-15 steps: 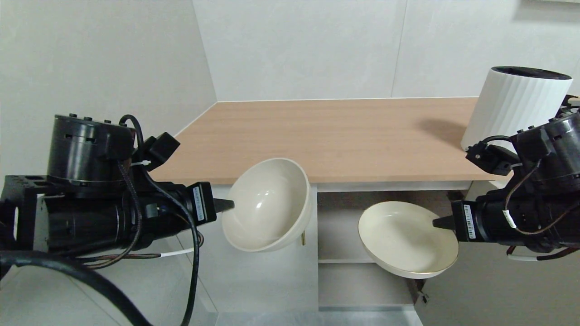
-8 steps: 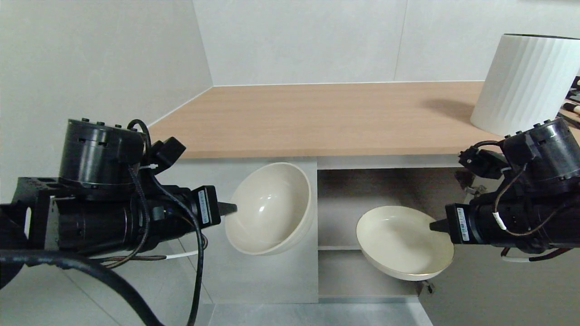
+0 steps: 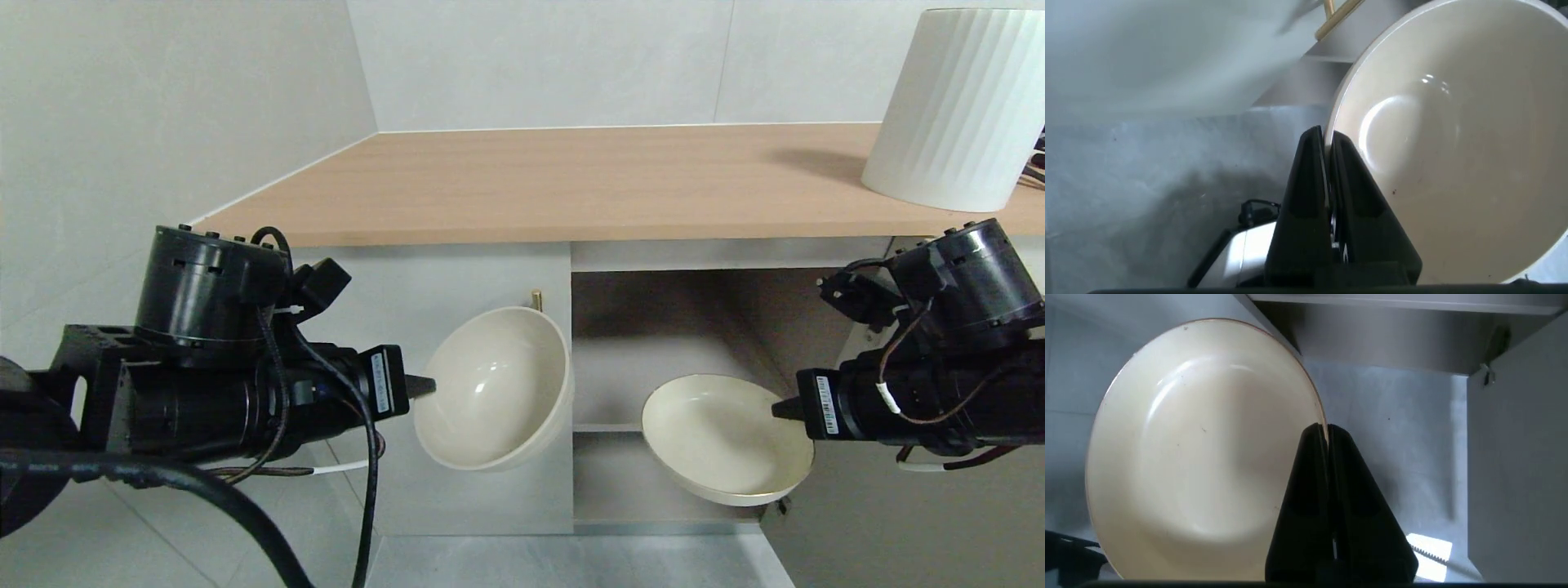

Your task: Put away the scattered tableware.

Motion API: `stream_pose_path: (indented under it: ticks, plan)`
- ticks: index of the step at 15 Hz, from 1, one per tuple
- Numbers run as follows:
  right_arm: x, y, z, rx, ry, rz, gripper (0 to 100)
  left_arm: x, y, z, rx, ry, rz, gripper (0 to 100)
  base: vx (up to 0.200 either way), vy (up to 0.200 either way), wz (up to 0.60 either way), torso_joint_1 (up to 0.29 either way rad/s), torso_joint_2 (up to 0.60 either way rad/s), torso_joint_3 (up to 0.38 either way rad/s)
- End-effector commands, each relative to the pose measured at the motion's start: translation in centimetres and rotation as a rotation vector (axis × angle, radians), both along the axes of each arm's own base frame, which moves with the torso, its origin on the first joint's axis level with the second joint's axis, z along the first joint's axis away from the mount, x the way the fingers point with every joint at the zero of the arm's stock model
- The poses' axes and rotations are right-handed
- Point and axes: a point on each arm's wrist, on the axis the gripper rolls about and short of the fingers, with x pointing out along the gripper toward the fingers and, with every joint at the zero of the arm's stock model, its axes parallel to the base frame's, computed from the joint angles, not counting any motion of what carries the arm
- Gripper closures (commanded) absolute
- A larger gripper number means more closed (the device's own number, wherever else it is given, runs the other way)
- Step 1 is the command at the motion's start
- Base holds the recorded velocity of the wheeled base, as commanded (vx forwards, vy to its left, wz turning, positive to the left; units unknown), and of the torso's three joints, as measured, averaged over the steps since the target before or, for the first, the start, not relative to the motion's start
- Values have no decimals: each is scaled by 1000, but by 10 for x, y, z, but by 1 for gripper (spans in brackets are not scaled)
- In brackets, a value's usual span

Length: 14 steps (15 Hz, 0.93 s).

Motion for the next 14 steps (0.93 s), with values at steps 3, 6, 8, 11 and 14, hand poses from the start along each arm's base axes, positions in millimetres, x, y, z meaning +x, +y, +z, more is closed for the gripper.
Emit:
stream_pose_path:
  ticks: [3,6,8,11,14]
  plan:
    - [12,6,-11,-7,10,-2,100,-2,-9,-7,15,23,-36,100,0,0,0,0,0,0]
    - [45,19,-51,-69,82,-48,100,-3,-14,-14,45,74,-56,100,0,0,0,0,0,0]
    - [77,25,-90,-124,63,-145,100,-5,-17,-18,71,115,-73,100,0,0,0,0,0,0]
    - [113,24,-138,-83,48,-267,100,-9,-16,-19,120,166,-93,100,0,0,0,0,0,0]
    - [142,18,-186,-89,-16,-339,100,-9,-16,-19,122,165,-95,100,0,0,0,0,0,0]
